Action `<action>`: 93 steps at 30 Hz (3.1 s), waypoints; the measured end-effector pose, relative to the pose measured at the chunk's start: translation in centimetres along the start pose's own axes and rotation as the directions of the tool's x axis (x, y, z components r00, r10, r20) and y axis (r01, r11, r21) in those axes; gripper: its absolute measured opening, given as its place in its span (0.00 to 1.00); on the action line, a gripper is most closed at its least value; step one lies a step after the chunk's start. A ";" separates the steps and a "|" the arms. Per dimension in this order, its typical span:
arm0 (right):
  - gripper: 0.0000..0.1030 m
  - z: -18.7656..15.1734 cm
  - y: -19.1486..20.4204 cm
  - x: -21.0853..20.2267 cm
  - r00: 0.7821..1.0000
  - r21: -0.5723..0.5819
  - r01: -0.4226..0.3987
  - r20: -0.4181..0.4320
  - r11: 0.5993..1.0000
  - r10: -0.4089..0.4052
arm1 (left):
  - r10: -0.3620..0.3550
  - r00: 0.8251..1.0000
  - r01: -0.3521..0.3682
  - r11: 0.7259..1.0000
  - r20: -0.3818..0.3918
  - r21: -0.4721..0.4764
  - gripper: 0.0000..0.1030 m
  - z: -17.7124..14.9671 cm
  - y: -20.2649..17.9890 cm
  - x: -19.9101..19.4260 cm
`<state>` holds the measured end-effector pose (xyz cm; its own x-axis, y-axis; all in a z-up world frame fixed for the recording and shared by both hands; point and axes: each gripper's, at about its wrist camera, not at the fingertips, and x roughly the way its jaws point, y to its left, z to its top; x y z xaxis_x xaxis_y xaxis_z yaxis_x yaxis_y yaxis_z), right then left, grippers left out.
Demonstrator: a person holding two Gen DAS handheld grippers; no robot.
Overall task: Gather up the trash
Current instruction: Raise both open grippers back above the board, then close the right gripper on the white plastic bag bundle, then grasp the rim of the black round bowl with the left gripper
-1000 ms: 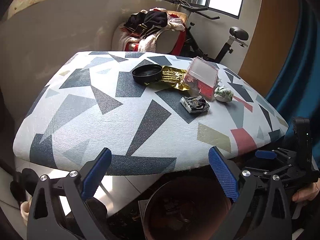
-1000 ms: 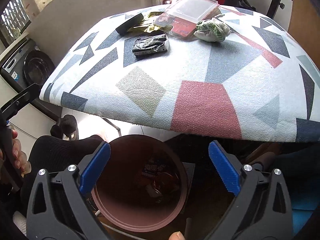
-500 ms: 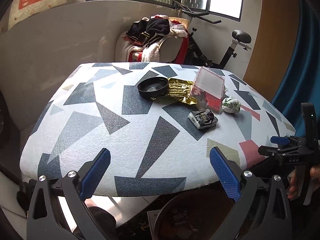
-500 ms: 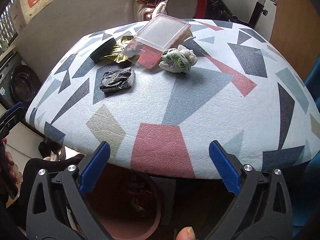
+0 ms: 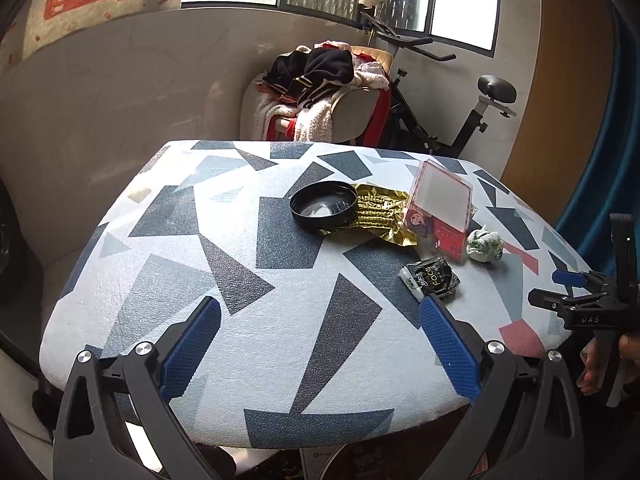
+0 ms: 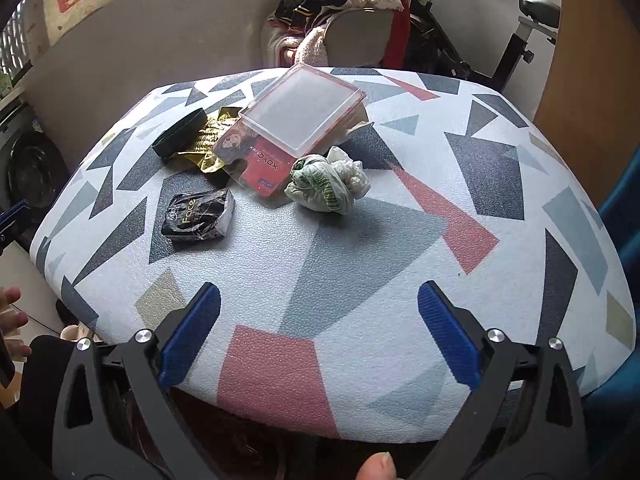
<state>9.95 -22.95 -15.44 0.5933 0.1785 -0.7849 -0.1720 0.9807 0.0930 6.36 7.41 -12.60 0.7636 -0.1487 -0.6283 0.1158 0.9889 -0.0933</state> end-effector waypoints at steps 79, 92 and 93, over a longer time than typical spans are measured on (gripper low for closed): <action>0.50 6.5 -3.2 6.8 0.990 0.049 -0.118 0.087 0.992 0.113 | -0.064 0.962 0.074 0.997 -0.265 0.031 0.88 10.3 0.3 22.4; 0.50 6.1 -1.5 3.4 0.984 0.032 -0.137 0.119 0.990 0.132 | -0.084 0.975 0.093 0.995 -0.206 0.032 0.88 9.1 -0.4 16.0; 0.50 5.9 -1.3 3.1 0.984 0.028 -0.137 0.120 0.990 0.133 | -0.090 0.975 0.100 0.994 -0.201 0.041 0.88 8.8 -0.7 15.3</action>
<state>16.71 -23.20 -14.38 0.6555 0.3154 -0.6861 -0.2294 0.9488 0.2170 23.57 4.40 -15.40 0.6067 -0.2334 -0.7599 0.2172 0.9682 -0.1240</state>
